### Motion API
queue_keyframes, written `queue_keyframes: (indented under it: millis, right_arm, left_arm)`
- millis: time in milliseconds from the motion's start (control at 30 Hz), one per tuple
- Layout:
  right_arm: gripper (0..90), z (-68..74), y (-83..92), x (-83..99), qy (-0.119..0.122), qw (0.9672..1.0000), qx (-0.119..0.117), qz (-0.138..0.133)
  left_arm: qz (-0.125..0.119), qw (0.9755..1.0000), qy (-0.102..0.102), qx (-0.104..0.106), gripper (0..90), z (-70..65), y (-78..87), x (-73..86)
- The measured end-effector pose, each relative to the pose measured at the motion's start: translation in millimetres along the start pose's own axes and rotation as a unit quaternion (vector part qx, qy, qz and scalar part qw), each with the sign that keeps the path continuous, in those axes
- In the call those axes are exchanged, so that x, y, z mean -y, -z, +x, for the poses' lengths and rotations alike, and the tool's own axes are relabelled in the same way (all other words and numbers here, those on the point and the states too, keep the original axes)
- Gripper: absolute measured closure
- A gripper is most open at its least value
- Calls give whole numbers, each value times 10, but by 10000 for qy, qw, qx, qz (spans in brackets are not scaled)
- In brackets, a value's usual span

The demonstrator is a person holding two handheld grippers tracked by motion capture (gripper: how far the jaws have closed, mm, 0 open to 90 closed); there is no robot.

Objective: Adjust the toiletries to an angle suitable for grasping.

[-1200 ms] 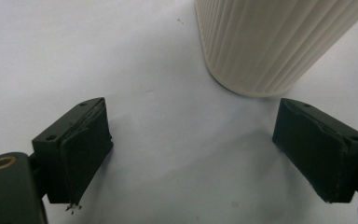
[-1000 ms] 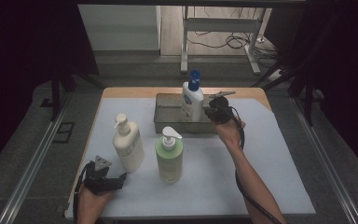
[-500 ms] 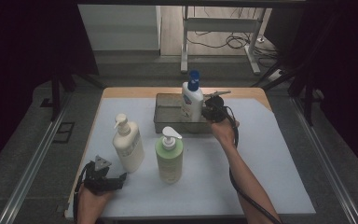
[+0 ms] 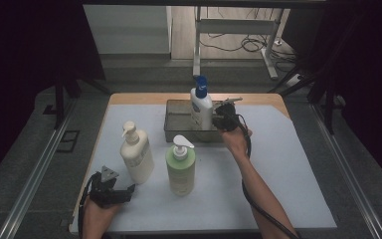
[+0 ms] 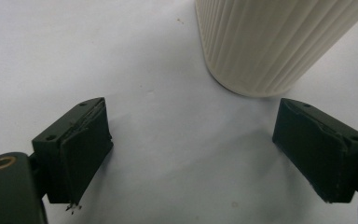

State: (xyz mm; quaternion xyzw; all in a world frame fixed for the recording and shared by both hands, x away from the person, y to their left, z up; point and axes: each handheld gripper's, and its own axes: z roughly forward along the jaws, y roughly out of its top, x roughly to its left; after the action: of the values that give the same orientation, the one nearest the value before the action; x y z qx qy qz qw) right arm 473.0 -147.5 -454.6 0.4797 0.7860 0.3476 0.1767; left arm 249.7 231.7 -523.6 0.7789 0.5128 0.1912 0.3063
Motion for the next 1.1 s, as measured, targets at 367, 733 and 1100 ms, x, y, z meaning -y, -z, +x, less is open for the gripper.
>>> queue_keyframes:
  millis: [367,733,1100]
  right_arm:
    - [881,51,-65,9,79,9999,92,115]
    - [870,109,-119,4,133,9996,168,172]
    - [872,189,-153,-22,232,9995,136,179]
  left_arm:
    - [2,10000,2,3,109,0,0,0]
    - [2,10000,2,4,109,1,0,0]
    - [3,10000,2,4,109,1,0,0]
